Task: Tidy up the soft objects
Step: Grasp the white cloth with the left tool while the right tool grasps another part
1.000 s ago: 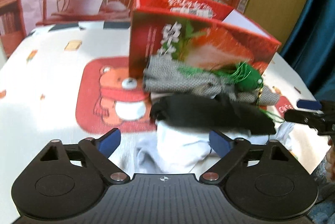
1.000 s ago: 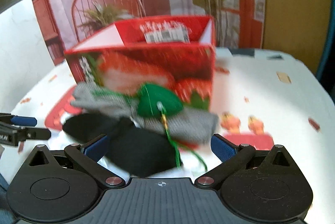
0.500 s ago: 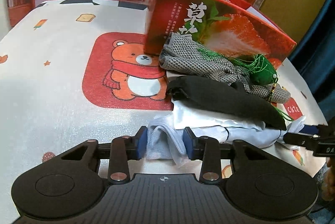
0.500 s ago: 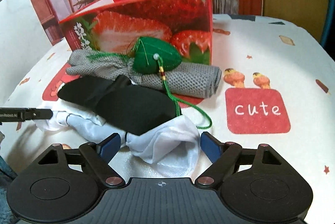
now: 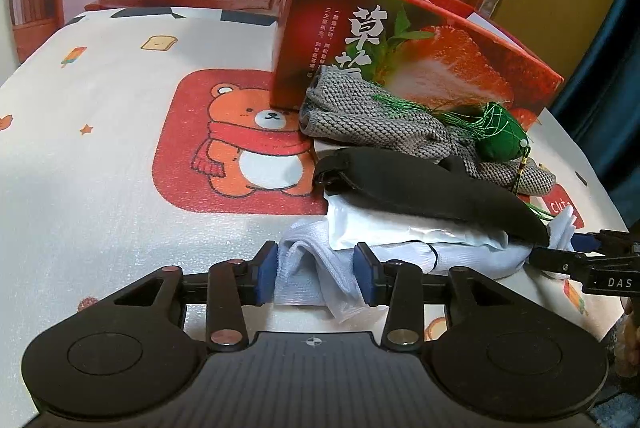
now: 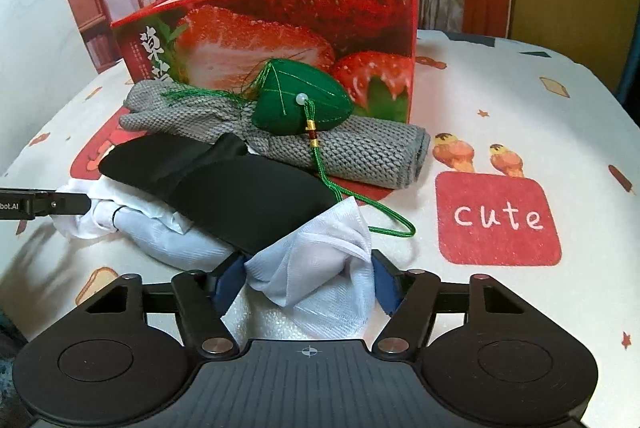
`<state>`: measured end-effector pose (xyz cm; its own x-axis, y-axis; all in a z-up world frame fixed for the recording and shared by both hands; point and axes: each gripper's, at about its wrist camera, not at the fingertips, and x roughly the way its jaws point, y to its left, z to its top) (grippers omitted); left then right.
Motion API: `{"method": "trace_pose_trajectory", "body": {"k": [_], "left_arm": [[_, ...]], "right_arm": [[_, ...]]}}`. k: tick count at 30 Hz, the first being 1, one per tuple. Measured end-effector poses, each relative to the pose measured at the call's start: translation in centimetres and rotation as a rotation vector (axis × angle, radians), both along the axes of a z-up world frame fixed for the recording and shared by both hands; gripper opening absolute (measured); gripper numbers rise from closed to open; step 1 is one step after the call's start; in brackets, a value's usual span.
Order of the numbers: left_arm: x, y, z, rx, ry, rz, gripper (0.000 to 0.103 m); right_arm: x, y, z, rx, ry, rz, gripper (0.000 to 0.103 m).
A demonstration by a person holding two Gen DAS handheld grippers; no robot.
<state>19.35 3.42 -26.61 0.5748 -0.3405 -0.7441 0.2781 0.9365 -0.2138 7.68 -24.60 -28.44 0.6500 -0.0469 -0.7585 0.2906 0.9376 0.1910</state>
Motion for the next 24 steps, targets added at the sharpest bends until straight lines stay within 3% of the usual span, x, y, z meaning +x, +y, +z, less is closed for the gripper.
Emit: {"method": "trace_pose_trajectory", "body": {"k": [4, 14, 17, 24], "left_arm": [[0.0, 0.1, 0.0, -0.003, 0.0, 0.002, 0.043], [-0.4, 0.9, 0.3, -0.031, 0.003, 0.033, 0.021], [-0.7, 0.8, 0.8, -0.029, -0.018, 0.029, 0.015], [-1.8, 0.7, 2.3, -0.028, -0.075, 0.021, 0.011]], "right_arm": [[0.1, -0.1, 0.0, 0.0, -0.004, 0.005, 0.058], [-0.6, -0.2, 0.2, 0.048, -0.016, -0.011, 0.052], [-0.8, -0.2, 0.4, 0.064, -0.031, 0.003, 0.044], [-1.5, 0.1, 1.5, 0.058, -0.064, 0.016, 0.029]]}}
